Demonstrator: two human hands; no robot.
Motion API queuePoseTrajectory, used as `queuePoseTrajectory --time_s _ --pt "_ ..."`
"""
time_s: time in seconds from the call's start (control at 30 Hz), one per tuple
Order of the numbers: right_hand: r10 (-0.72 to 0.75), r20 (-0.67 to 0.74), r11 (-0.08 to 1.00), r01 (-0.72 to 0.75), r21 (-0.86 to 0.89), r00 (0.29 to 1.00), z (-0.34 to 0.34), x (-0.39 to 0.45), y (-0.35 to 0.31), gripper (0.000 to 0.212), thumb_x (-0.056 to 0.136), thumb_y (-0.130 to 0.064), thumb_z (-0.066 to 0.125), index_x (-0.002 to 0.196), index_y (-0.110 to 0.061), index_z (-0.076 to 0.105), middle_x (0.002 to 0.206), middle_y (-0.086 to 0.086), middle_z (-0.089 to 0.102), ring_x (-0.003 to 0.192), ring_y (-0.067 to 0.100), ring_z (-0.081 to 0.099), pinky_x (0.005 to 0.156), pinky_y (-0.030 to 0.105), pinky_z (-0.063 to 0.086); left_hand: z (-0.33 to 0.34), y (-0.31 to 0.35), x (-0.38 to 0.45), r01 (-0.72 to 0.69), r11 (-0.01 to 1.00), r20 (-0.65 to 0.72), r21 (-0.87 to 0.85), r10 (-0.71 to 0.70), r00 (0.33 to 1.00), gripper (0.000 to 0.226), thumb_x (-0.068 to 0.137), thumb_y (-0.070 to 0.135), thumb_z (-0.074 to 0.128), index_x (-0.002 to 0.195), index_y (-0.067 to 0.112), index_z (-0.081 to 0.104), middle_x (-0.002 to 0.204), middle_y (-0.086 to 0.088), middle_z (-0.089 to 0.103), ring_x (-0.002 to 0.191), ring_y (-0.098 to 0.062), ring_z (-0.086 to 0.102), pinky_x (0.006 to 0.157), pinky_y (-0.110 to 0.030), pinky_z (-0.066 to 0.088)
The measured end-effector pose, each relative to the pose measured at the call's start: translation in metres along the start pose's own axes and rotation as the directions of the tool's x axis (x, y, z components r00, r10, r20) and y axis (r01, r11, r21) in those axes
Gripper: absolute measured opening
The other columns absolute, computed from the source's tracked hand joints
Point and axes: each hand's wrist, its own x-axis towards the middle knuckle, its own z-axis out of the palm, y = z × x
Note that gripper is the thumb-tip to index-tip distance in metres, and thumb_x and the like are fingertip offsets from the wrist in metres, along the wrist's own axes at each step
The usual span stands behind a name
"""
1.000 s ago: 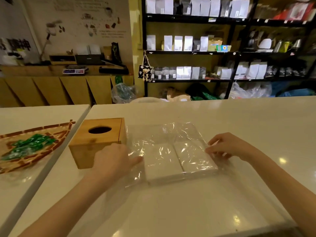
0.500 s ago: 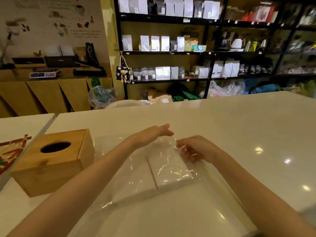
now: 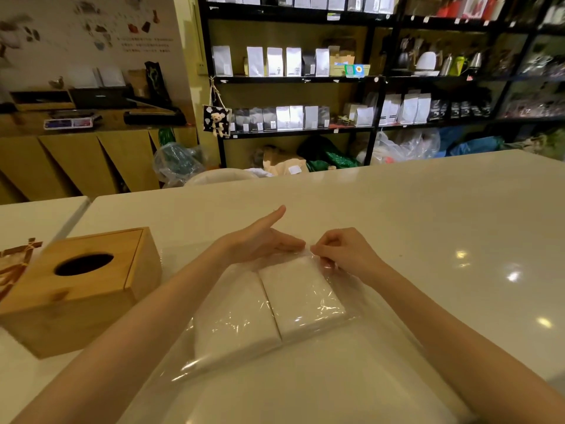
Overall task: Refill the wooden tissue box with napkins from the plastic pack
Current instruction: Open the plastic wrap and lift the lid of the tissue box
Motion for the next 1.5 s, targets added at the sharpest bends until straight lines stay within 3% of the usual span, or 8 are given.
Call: queuePoseTrajectory --time_s 0.23,0.33,0.57,0.77,0.97,1.1,1.2,1.5 --pt "-0.286 -0.021 0.95 0.286 0.122 0.958 -0.02 -0.024 -0.023 0.009 0.081 -0.011 0.067 0.073 -0.012 0.068 0.061 -0.002 0.066 0.056 0.007 0.058 0.05 0.017 0.046 -0.007 -0.015 0.003 -0.027 0.986 0.12 -0.166 0.047 0.992 0.083 0.08 0.072 0.015 0.113 0.013 0.064 0.122 0.0 0.06 0.119 -0.015 0.043 0.09 -0.016 0.036" --pt "-0.365 0.034 0.919 0.355 0.174 0.93 -0.03 -0.044 -0.034 0.006 0.081 -0.007 0.065 0.077 -0.008 0.069 0.076 0.012 0.07 0.067 0.015 0.065 0.06 0.02 0.051 -0.009 -0.015 0.002 -0.035 0.977 0.149 -0.209 0.067 0.986 0.086 0.083 0.068 0.015 0.127 0.004 0.051 0.141 -0.008 0.047 0.136 -0.021 0.034 0.115 -0.029 0.02" --pt "-0.339 0.127 0.899 0.282 0.335 0.932 -0.033 -0.068 -0.043 0.01 0.076 -0.019 0.058 0.074 -0.01 0.063 0.073 0.008 0.075 0.068 0.022 0.07 0.066 0.026 0.058 -0.003 0.004 -0.04 -0.137 0.985 -0.182 0.105 0.154 0.971 0.085 0.091 0.056 0.003 0.107 0.002 0.066 0.122 -0.014 0.063 0.117 -0.026 0.057 0.111 -0.035 0.032" --pt "-0.207 0.211 0.911 0.11 0.398 0.955 -0.036 -0.052 -0.048 0.012 0.08 0.003 0.058 0.081 -0.009 0.059 0.06 0.009 0.071 0.054 0.022 0.064 0.059 0.025 0.056 -0.009 0.013 -0.101 0.167 0.851 -0.321 0.499 0.002 0.947 0.092 0.089 0.06 0.003 0.084 -0.001 0.072 0.084 -0.011 0.074 0.081 -0.019 0.068 0.091 -0.027 0.044" --pt "-0.116 0.361 0.973 0.179 -0.146 0.925 -0.019 -0.022 -0.09 0.012 0.085 -0.022 0.061 0.09 -0.013 0.066 0.077 0.007 0.071 0.069 0.021 0.066 0.07 0.03 0.055 -0.011 -0.001 -0.136 0.146 0.766 -0.315 0.626 0.077 0.946 0.027 0.092 0.025 0.049 0.1 0.009 0.069 0.1 -0.007 0.073 0.088 -0.009 0.064 0.084 -0.012 0.039" --pt "-0.164 0.481 0.677 0.453 -0.58 0.861 0.022 -0.011 -0.128 0.043 0.069 -0.048 0.072 0.104 -0.025 0.061 0.09 -0.011 0.061 0.084 0.006 0.058 0.072 0.018 0.046 -0.009 -0.009 -0.137 0.123 0.701 -0.341 0.702 0.18 0.923 0.023 0.088 0.008 0.051 0.103 0.013 0.068 0.1 -0.002 0.072 0.083 -0.002 0.061 0.08 -0.011 0.043" --pt "-0.091 0.592 0.589 0.523 -0.616 0.801 0.064 -0.009 -0.137 0.045 0.072 -0.046 0.071 0.108 -0.02 0.063 0.088 -0.008 0.06 0.081 0.01 0.056 0.068 0.021 0.042 -0.008 -0.012 -0.137 0.131 0.708 -0.395 0.694 0.222 0.892 0.029 0.087 0.0 0.048 0.103 0.011 0.069 0.096 -0.002 0.07 0.078 -0.001 0.06 0.074 -0.01 0.046" --pt "-0.195 0.522 0.735 0.476 -0.483 0.83 0.091 -0.011 -0.115 0.015 0.08 -0.019 0.068 0.084 -0.006 0.073 0.051 -0.003 0.059 0.048 0.008 0.053 0.055 0.016 0.045 -0.013 -0.024 -0.142 0.242 0.612 -0.531 0.753 0.347 0.773 0.031 0.091 0.007 0.043 0.114 0.014 0.063 0.123 -0.004 0.062 0.113 -0.018 0.053 0.09 -0.022 0.037"
